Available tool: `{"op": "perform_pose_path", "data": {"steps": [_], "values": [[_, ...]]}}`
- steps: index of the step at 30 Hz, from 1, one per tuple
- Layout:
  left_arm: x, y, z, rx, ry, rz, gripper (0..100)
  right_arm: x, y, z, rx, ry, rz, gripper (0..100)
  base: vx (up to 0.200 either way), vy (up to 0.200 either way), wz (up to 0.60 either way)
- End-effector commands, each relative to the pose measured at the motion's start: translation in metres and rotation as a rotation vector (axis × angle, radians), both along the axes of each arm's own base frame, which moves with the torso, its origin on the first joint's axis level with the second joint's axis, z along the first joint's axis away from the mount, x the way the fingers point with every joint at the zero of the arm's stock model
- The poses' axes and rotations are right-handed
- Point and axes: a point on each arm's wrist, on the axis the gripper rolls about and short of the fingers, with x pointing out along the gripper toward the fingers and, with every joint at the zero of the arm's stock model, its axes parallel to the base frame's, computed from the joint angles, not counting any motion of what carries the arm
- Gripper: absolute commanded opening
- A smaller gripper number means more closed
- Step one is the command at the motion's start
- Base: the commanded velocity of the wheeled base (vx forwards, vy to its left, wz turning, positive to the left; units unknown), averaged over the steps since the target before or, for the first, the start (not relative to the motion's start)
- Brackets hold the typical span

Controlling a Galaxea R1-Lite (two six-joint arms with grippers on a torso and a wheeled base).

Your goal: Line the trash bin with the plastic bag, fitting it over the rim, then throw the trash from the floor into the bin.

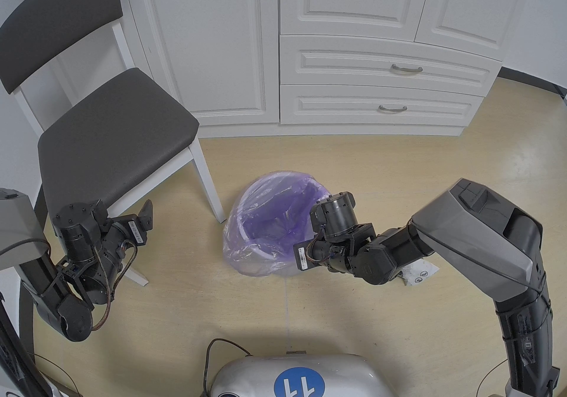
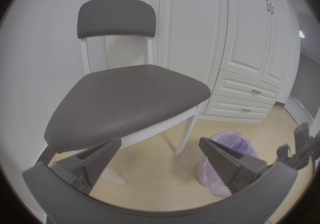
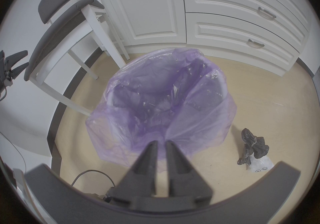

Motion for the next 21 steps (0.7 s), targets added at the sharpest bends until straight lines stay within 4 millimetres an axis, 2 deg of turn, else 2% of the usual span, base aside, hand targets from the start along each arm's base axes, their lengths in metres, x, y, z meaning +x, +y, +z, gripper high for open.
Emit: {"op": "perform_pose_path", "data": {"steps": [1, 7, 12, 16, 17, 19, 21], "values": [[0.000, 0.001, 0.001, -0.002, -0.008, 0.005, 100, -0.013, -0.003, 0.012, -0.010, 0.003, 0.018, 0, 0.000, 0.000, 0.00], [-0.001, 0.002, 0.003, -0.004, -0.014, 0.008, 100, -0.024, -0.008, 0.014, -0.067, 0.004, 0.059, 0, 0.000, 0.000, 0.00], [-0.004, 0.003, 0.007, -0.005, -0.026, 0.007, 100, -0.047, -0.023, 0.014, -0.157, 0.035, 0.160, 0, 0.000, 0.000, 0.00], [-0.005, 0.003, 0.008, -0.005, -0.028, 0.006, 100, -0.059, -0.029, -0.003, -0.238, 0.076, 0.251, 0, 0.000, 0.000, 0.00], [-0.005, 0.003, 0.008, -0.005, -0.028, 0.006, 100, -0.059, -0.029, -0.003, -0.238, 0.076, 0.251, 0, 0.000, 0.000, 0.00], [-0.006, 0.002, 0.007, -0.006, -0.023, 0.005, 100, -0.056, -0.027, -0.025, -0.280, 0.102, 0.275, 0, 0.000, 0.000, 0.00], [-0.006, 0.002, 0.007, -0.006, -0.023, 0.003, 100, -0.048, -0.022, -0.036, -0.277, 0.108, 0.268, 0, 0.000, 0.000, 0.00]]}}
